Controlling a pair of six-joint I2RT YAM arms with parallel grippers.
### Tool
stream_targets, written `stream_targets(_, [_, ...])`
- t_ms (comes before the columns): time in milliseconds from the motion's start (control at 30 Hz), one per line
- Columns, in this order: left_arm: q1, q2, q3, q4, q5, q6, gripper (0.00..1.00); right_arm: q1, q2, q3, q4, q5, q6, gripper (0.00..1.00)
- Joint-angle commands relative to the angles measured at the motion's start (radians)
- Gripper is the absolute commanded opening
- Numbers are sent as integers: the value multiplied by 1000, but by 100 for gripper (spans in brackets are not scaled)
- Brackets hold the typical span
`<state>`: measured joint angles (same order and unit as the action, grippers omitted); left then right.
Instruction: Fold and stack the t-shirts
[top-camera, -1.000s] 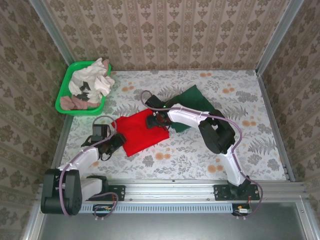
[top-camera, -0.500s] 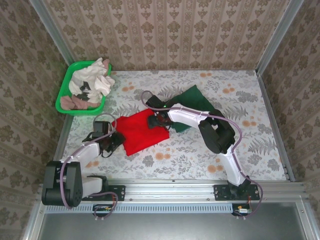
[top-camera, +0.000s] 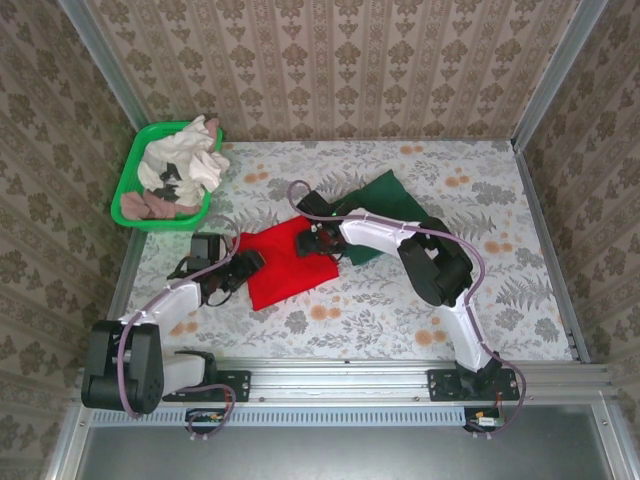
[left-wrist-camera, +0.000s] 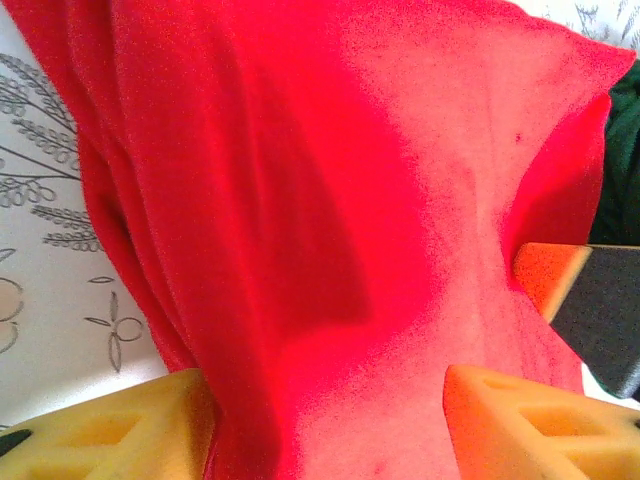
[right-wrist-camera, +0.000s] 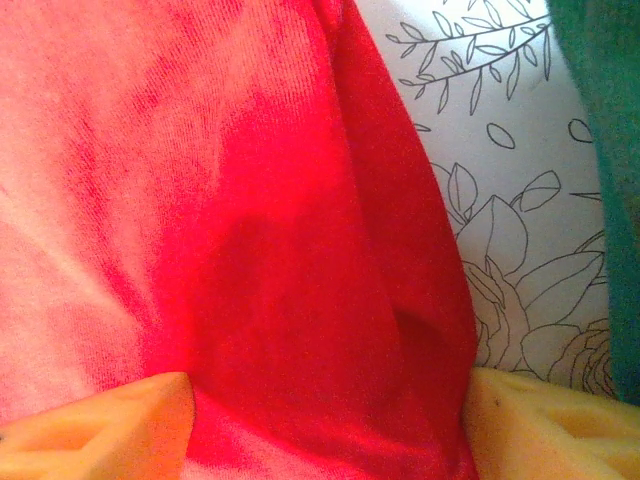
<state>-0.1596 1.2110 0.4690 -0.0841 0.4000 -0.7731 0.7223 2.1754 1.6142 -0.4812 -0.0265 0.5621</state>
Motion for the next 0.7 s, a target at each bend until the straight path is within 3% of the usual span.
stream_targets(0, [10, -17, -38, -10, 8, 19, 65, -5, -9, -28, -1, -41, 30, 72])
stream_targets(200, [3, 48, -44, 52, 29, 9, 62, -14, -24, -36, -14, -21, 33, 72])
stream_targets(533, [10, 76, 4, 47, 63, 45, 15, -21, -45, -66, 6, 23, 32, 72])
stream_targets(667, [35, 77, 18, 39, 90, 72, 11, -23, -18, -67, 38, 2, 28, 73])
